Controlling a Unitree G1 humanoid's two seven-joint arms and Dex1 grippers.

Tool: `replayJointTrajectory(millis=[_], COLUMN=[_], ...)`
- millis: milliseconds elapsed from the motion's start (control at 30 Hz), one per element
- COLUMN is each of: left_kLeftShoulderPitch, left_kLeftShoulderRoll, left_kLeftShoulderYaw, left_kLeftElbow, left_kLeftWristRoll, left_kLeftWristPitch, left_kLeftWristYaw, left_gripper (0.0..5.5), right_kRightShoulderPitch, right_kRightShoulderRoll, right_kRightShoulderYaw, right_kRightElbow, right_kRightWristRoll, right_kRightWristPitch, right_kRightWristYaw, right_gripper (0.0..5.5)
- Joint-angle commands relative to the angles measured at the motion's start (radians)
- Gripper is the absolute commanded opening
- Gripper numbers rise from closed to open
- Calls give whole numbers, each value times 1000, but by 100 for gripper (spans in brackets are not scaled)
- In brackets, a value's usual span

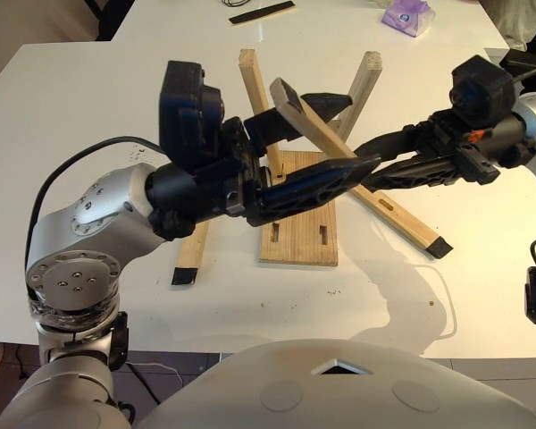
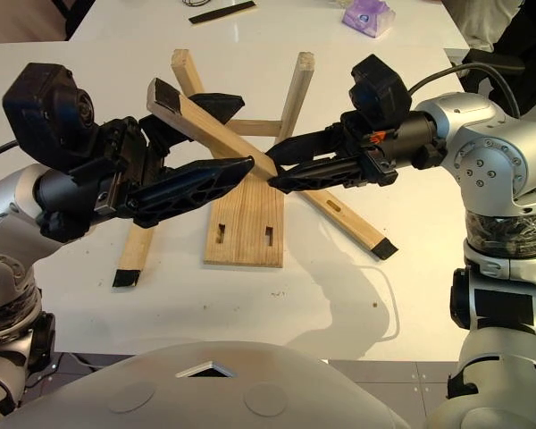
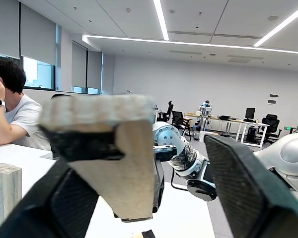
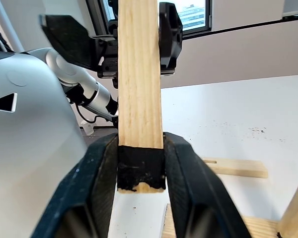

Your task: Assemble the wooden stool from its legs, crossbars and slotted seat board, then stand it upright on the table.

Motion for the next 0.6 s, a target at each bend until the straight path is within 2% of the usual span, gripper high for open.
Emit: replayJointTrajectory(millis=[33, 333, 600], left_kLeftShoulderPitch=[0, 32, 86], left_kLeftShoulderRoll=[15, 16, 32], left_kLeftShoulderYaw=[-4, -29, -34], left_kLeftElbow=[-1, 18, 31], left_kLeftWristRoll=[-14, 50, 116], left_kLeftWristPitch=[-5, -1, -1], left_kLeftWristYaw=[-24, -32, -90], left_gripper=[264, 139, 133], right_kRightShoulderPitch=[-15, -1, 5], right_kRightShoulderRoll=[-8, -15, -16], right_kRightShoulderYaw=[6, 24, 21], right_kRightElbow=[12, 26, 15], right_kRightWristRoll=[-33, -104, -115], right_kRightWristPitch=[-23, -96, -110], right_kRightWristYaw=[0, 8, 14], right_gripper=[131, 131, 131])
